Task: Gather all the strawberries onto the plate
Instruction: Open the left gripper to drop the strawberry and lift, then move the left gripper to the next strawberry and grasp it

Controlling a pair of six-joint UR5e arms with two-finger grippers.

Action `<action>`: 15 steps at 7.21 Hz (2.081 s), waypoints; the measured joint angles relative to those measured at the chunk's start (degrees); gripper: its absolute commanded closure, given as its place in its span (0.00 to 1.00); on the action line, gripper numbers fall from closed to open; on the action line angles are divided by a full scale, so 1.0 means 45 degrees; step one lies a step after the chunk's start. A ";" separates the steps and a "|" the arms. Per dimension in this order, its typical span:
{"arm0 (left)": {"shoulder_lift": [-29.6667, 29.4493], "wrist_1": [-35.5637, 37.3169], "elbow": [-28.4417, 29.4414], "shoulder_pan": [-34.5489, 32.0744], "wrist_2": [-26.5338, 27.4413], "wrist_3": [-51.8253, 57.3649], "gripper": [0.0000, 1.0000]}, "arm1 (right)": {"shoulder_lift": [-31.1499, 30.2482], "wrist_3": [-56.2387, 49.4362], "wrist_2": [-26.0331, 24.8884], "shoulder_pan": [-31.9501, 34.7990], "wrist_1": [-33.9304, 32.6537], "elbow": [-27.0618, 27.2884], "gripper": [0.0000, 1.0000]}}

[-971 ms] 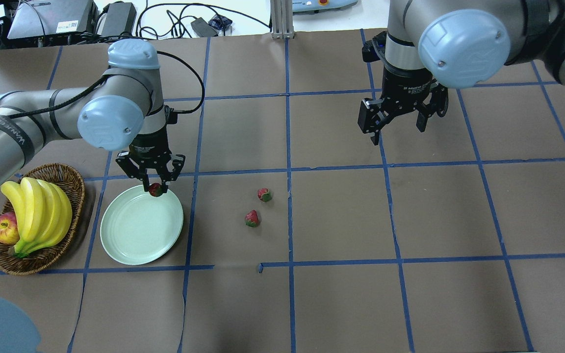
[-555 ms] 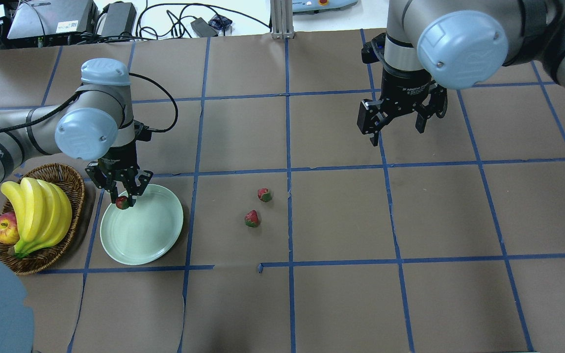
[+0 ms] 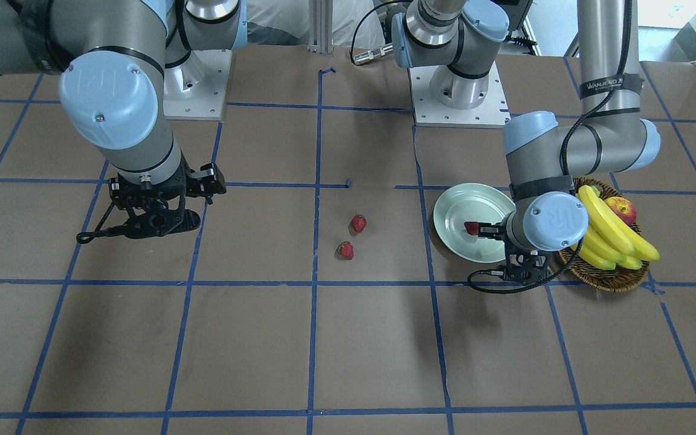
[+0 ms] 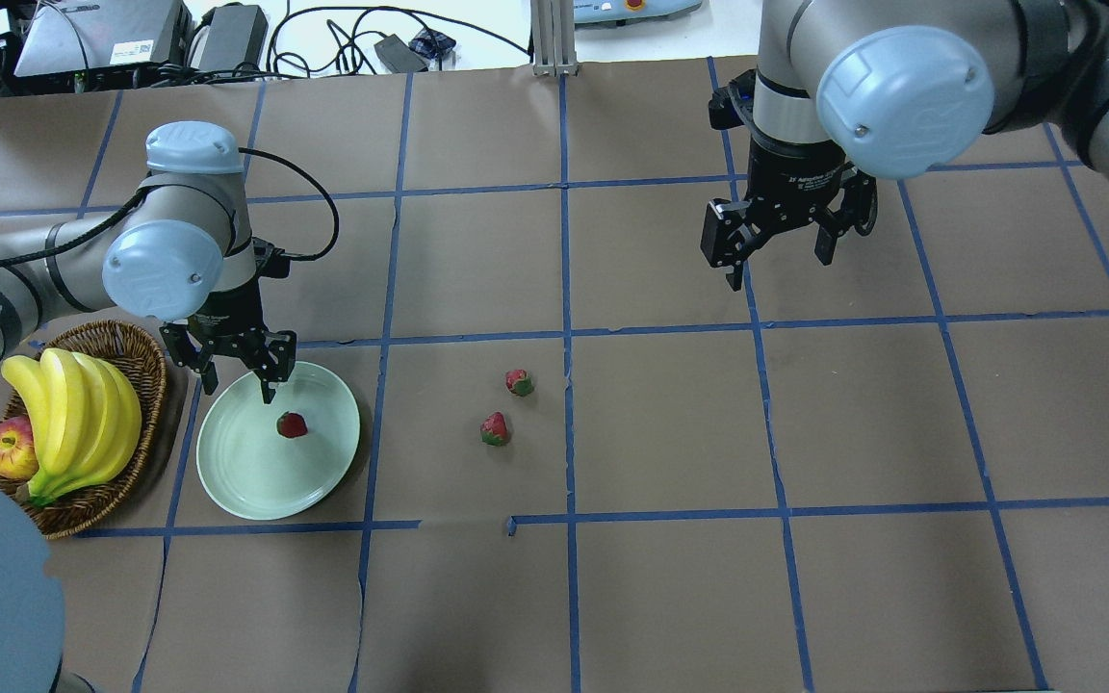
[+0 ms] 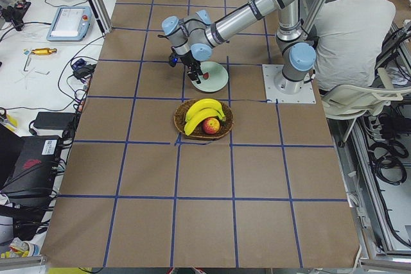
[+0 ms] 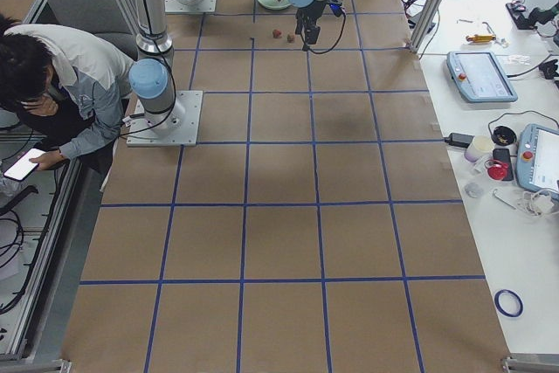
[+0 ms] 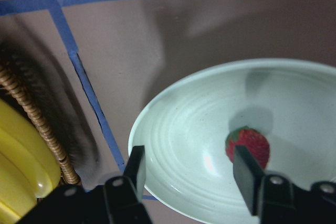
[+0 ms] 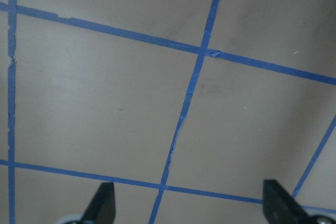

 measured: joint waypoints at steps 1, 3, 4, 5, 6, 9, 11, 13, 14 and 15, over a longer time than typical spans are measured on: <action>0.0095 0.0054 0.0202 -0.0247 -0.0222 -0.0060 0.00 | 0.0000 -0.0004 -0.0001 0.0001 0.0003 0.0005 0.00; 0.0220 0.0128 0.0814 -0.0985 -0.1613 -0.1023 0.00 | 0.0000 -0.0007 -0.0001 0.0002 0.0016 0.0047 0.00; 0.0202 0.0179 0.0956 -0.1543 -0.2009 -0.2133 0.00 | 0.0000 -0.0006 -0.0011 0.0006 0.0014 0.0110 0.00; 0.0171 0.0306 0.1016 -0.2175 -0.2492 -0.3337 0.00 | 0.0000 -0.0007 -0.0034 0.0005 0.0005 0.0168 0.00; 0.0107 0.0569 0.1020 -0.2650 -0.3232 -0.4462 0.00 | 0.0000 -0.0006 -0.0057 0.0001 0.0001 0.0189 0.00; -0.0443 0.1982 0.0957 -0.3807 -0.5309 -0.7578 0.00 | -0.0006 0.0023 -0.0071 -0.0005 0.0007 0.0183 0.00; -0.0813 0.2828 0.0949 -0.4135 -0.6287 -0.8665 0.00 | -0.0003 0.0019 -0.0016 0.0009 0.0009 0.0218 0.00; -0.1230 0.3262 0.0935 -0.4344 -0.7178 -0.9843 0.02 | 0.0006 0.0010 0.0005 0.0011 -0.0165 0.0352 0.00; -0.1447 0.3306 0.0926 -0.4469 -0.7314 -1.0115 0.04 | 0.0013 -0.0004 -0.0008 0.0012 -0.0277 0.0448 0.00; -0.1658 0.3320 0.0922 -0.4564 -0.7355 -1.0208 0.12 | 0.0016 -0.0030 -0.0027 0.0012 -0.0393 0.0533 0.00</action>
